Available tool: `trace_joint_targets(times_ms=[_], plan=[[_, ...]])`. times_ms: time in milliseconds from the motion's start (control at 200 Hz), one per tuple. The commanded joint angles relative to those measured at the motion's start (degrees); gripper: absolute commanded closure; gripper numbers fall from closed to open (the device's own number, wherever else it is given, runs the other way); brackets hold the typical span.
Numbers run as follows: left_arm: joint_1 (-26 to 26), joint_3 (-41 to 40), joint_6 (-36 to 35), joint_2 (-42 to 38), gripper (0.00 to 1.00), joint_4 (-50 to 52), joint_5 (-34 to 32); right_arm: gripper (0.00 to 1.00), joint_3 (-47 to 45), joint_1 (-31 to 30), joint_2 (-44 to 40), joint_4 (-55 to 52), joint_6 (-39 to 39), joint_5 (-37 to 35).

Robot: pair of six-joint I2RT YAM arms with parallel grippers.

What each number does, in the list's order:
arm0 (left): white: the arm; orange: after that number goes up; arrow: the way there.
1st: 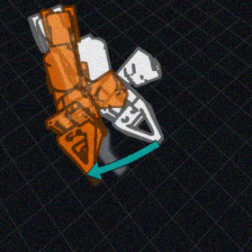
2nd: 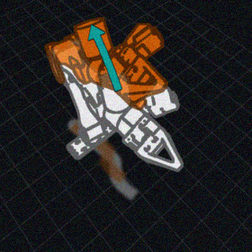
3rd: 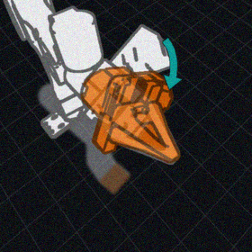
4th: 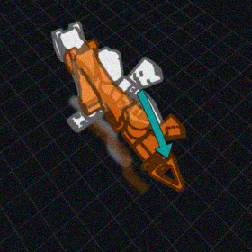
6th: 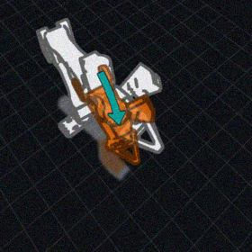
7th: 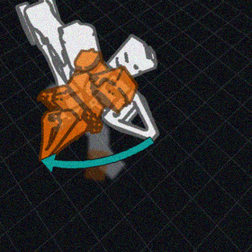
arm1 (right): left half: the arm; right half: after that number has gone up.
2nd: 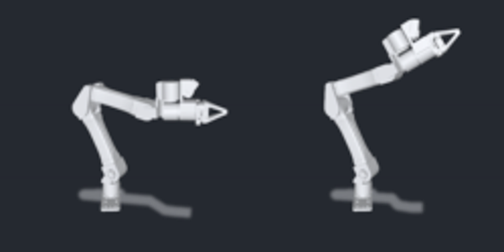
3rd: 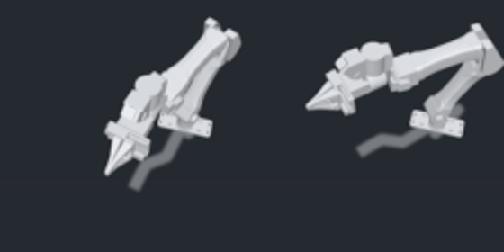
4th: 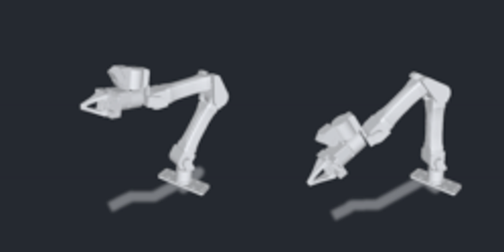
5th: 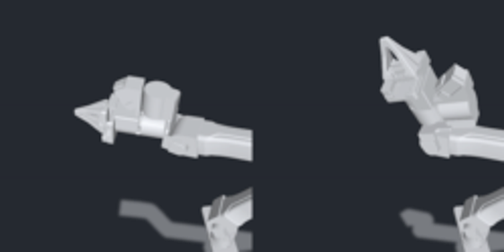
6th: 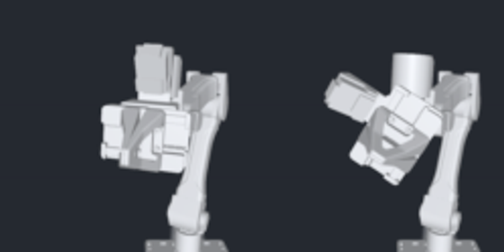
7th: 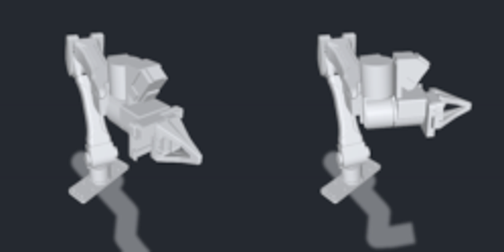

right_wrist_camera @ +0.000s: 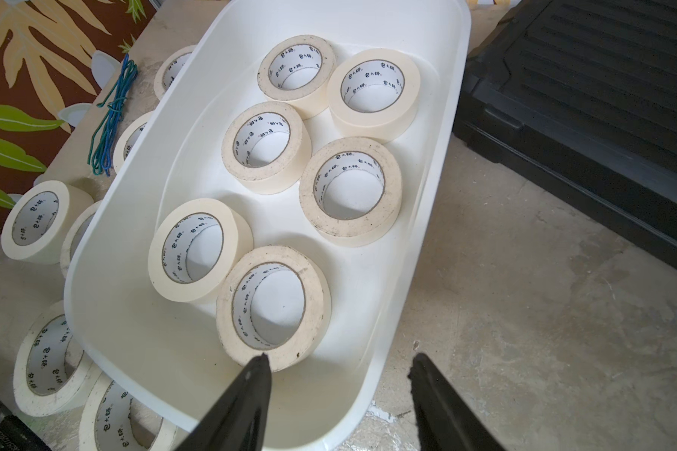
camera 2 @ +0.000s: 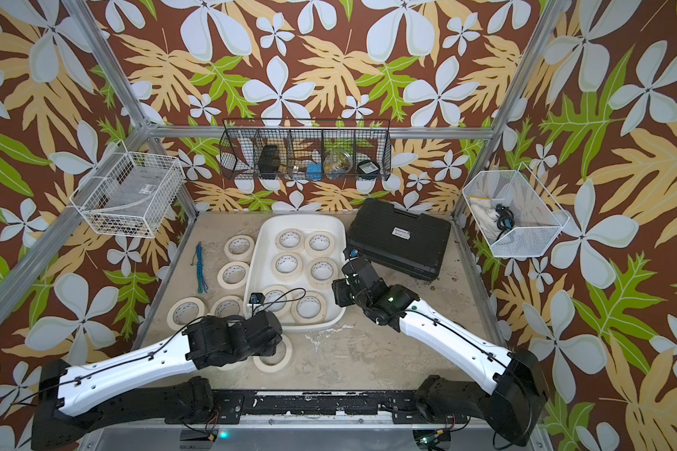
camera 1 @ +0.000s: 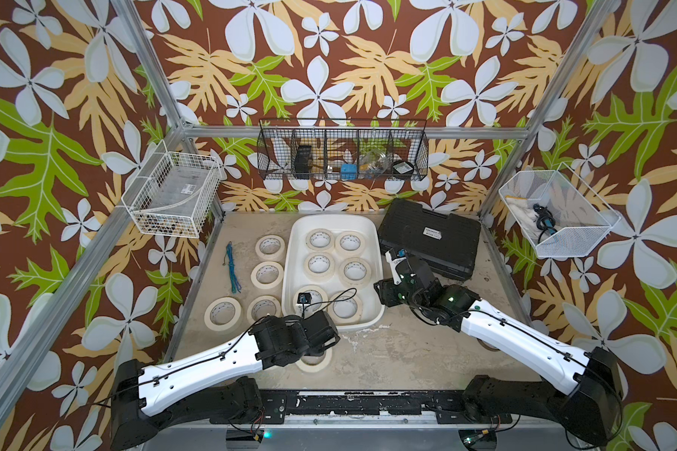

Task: Take out the art tape in the storage box
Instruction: Pick up the art tape from the storage box.

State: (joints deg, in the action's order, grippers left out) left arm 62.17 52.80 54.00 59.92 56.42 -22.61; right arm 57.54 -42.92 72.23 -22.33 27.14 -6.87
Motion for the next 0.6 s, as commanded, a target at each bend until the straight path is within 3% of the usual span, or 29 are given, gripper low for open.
trace_joint_targets(times_ms=[0,250,591], plan=[[-1.85,4.62,-5.08,1.17,0.38,3.00,-4.59,0.39,1.58,0.03,1.89,0.95,-1.44,0.85],[-4.45,15.02,-11.01,5.17,0.27,0.37,-7.09,0.39,8.82,0.36,10.59,1.52,-0.82,0.72],[-5.92,15.97,-12.68,5.19,0.16,-4.73,-8.61,0.40,21.19,2.49,28.55,5.52,1.02,3.53]])
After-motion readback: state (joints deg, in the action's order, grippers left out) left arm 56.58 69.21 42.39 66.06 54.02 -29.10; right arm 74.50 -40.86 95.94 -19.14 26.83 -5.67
